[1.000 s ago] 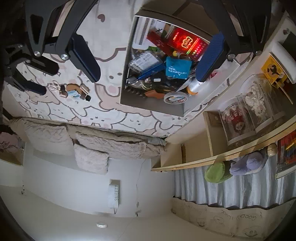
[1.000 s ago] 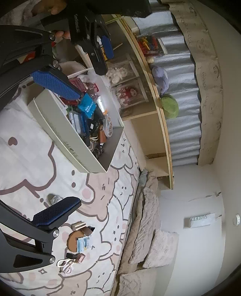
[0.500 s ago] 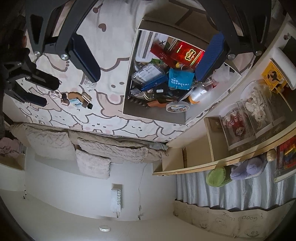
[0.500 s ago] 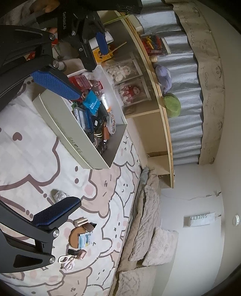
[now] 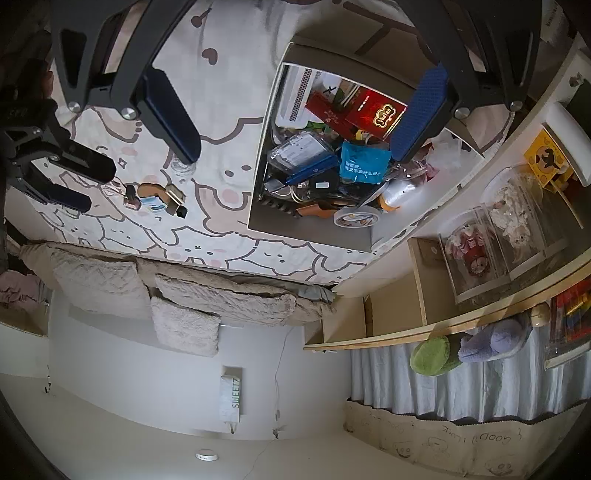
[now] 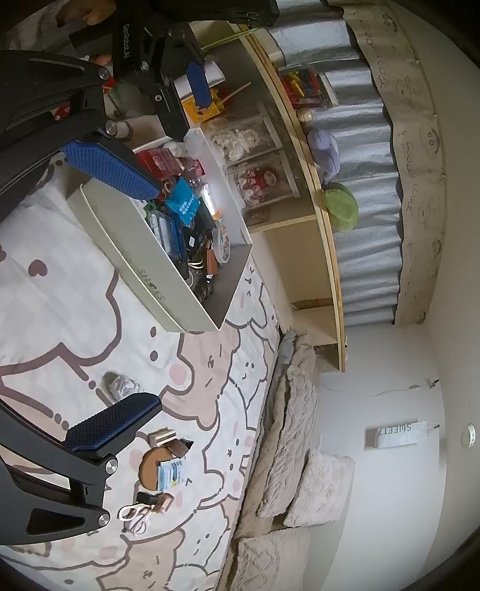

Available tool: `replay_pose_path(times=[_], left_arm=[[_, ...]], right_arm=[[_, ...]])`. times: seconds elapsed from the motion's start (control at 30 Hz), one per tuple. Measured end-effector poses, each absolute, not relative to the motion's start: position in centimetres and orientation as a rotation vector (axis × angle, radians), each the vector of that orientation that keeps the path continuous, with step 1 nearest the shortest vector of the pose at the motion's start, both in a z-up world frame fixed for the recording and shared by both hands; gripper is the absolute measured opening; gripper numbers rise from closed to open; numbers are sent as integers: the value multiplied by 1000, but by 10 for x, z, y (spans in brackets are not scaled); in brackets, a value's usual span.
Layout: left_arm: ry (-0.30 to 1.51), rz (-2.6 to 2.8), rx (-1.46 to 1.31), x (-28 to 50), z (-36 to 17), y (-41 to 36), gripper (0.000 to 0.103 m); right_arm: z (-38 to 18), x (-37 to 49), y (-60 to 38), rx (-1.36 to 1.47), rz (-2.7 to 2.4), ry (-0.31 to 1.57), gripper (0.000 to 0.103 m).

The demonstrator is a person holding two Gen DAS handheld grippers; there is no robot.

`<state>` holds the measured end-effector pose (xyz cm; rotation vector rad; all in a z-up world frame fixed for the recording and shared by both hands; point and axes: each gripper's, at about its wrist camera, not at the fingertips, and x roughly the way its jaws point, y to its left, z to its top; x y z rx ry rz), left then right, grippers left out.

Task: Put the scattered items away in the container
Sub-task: 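Move both tools toward the white cloth ball and pink scissors on the sheet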

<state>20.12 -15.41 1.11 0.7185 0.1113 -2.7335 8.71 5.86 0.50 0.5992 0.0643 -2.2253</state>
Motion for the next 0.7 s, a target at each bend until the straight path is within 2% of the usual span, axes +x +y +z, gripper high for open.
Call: replay_pose_path(times=[0.7], left_arm=[[138,-2780,725,178,8,-131,103]], right_arm=[[4,75,90,604,-2296,41,103]])
